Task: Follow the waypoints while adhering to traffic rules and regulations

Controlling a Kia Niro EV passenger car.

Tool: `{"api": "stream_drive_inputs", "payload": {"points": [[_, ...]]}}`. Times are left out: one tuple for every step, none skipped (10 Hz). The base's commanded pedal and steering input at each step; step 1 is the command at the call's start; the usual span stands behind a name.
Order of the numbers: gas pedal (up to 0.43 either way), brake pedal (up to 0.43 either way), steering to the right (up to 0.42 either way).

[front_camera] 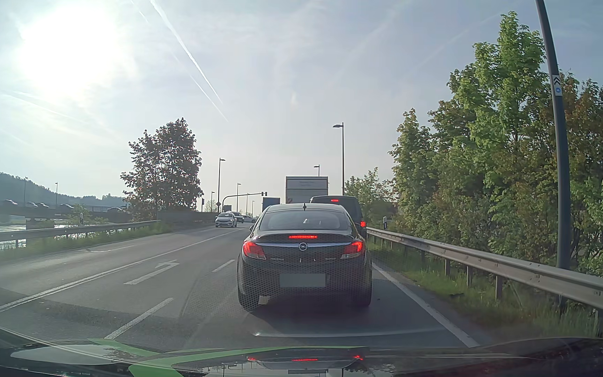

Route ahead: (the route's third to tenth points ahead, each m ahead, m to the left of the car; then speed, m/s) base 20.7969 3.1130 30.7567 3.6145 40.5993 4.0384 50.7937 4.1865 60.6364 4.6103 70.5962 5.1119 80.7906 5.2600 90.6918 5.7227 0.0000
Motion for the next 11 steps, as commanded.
{"api": "stream_drive_inputs", "payload": {"points": [[0.000, 0.268, 0.000], [0.000, 0.268, 0.001], [0.000, 0.268, 0.001], [0.000, 0.268, 0.001], [0.000, 0.268, 0.000], [0.000, 0.268, 0.000], [0.000, 0.268, 0.001], [0.000, 0.268, 0.001], [0.000, 0.268, 0.000], [0.000, 0.268, 0.000], [0.000, 0.268, 0.000]]}}
